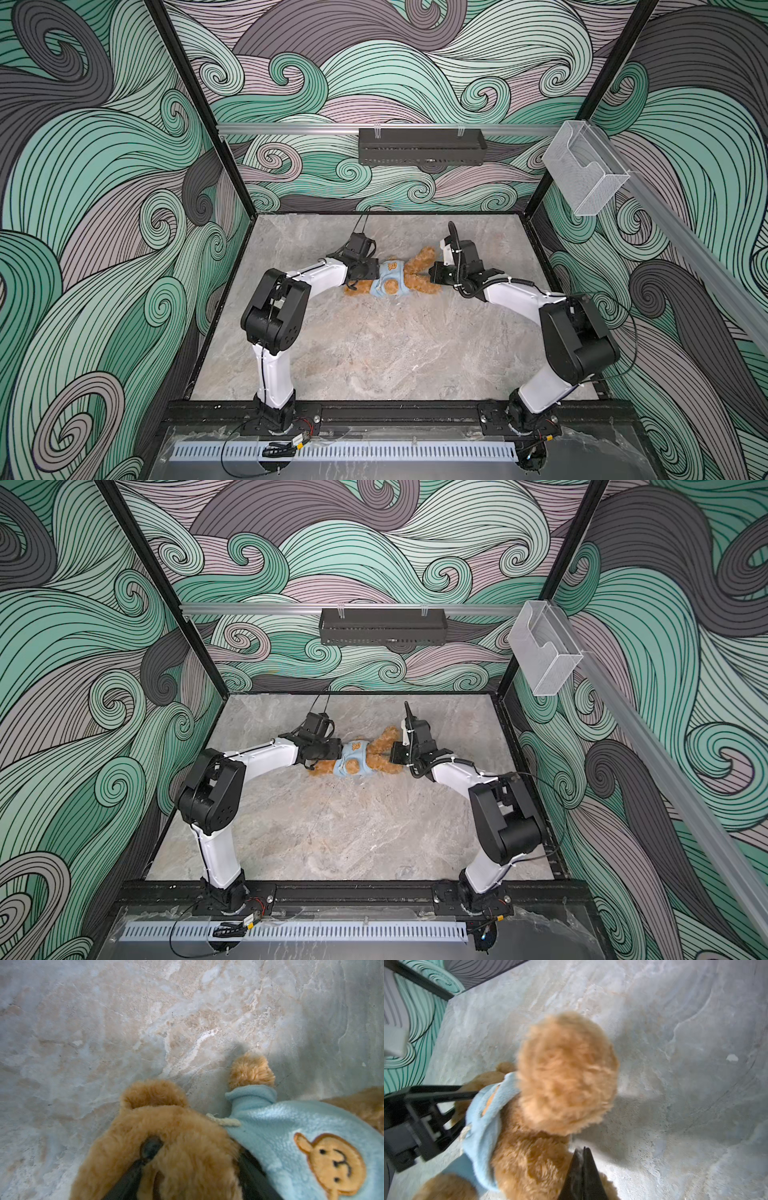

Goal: Dress the teddy bear

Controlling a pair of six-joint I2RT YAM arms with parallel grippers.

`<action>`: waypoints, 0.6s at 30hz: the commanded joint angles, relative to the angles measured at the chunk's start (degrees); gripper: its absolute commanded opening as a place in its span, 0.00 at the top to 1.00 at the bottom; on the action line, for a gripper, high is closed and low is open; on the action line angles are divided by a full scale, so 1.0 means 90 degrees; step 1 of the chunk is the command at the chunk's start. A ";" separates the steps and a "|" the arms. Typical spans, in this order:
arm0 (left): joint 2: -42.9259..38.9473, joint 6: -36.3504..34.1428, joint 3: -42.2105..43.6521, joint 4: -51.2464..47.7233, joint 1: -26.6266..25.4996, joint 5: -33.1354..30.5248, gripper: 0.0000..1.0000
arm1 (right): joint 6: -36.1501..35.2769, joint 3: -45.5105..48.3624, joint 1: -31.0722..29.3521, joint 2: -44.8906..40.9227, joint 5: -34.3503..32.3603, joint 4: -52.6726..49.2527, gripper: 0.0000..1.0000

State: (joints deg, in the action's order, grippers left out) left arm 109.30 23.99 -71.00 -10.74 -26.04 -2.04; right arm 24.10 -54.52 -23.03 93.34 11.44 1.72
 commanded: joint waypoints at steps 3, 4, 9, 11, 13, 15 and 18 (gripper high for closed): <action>0.0161 -0.0042 0.0231 -0.0751 0.0005 -0.0037 0.34 | -0.1201 0.0198 -0.0861 -0.0519 0.0028 0.0193 0.64; 0.0155 -0.0039 0.0214 -0.0767 0.0013 -0.0037 0.34 | -0.1367 0.0175 -0.1021 -0.0523 -0.0094 0.0152 0.61; 0.0137 -0.0114 0.0129 -0.0856 0.0014 -0.0056 0.34 | -0.1568 -0.0261 -0.1452 -0.0084 -0.0430 -0.0182 0.58; 0.0142 -0.0123 0.0096 -0.0910 0.0007 -0.0066 0.34 | -0.1526 -0.0397 -0.1508 0.0148 -0.0542 -0.0262 0.59; 0.0125 -0.0131 0.0093 -0.0913 0.0006 -0.0075 0.34 | -0.1473 -0.0503 -0.1523 0.0349 -0.0643 -0.0294 0.61; 0.0114 -0.0130 0.0096 -0.0916 0.0012 -0.0066 0.34 | -0.1435 -0.0574 -0.1524 0.0579 -0.0676 -0.0229 0.64; 0.0113 -0.0125 0.0089 -0.0915 0.0011 -0.0047 0.34 | -0.1329 -0.0635 -0.1529 0.0878 -0.0804 -0.0065 0.79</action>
State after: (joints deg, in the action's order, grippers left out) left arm 109.27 23.53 -71.13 -10.92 -26.04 -2.13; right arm 12.03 -59.07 -36.69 99.55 6.52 1.02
